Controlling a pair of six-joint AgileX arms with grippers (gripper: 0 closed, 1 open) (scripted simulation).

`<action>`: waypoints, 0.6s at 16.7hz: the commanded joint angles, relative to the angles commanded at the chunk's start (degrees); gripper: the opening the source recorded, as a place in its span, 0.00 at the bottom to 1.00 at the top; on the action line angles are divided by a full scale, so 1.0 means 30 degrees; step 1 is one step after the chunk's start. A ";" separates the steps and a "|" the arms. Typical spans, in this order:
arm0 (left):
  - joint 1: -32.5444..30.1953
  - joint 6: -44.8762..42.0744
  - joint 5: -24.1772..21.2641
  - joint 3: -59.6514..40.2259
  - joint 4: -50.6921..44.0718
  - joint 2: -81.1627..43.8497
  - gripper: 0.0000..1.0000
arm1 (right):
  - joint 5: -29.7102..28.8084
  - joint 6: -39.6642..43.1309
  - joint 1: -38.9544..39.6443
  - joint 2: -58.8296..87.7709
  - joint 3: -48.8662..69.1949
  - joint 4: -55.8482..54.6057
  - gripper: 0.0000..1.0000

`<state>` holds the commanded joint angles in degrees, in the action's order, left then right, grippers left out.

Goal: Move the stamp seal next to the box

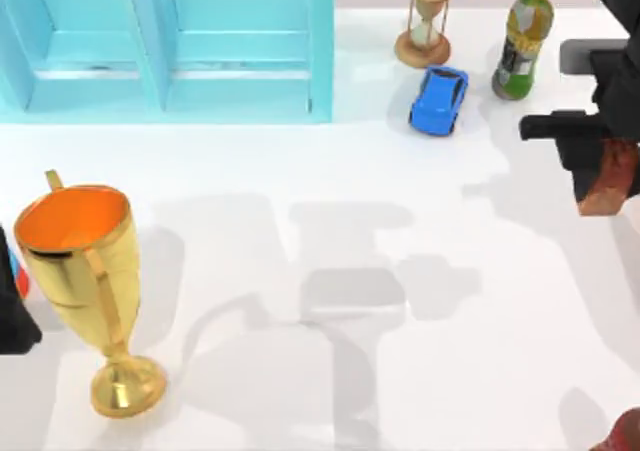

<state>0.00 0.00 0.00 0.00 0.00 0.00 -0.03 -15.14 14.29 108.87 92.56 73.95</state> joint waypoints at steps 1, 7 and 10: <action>0.0000 0.0000 0.0000 0.0000 0.0000 0.0000 1.00 | 0.0002 0.1024 -0.1017 -0.0269 0.0183 0.0436 0.00; 0.0000 0.0000 0.0000 0.0000 0.0000 0.0000 1.00 | 0.0014 0.3130 -0.3121 -0.0961 0.0626 0.1476 0.00; 0.0000 0.0000 0.0000 0.0000 0.0000 0.0000 1.00 | 0.0026 0.3103 -0.3075 -0.0872 0.0604 0.1382 0.00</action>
<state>0.00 0.00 0.00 0.00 0.00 0.00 0.04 -5.83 5.07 106.26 94.37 78.10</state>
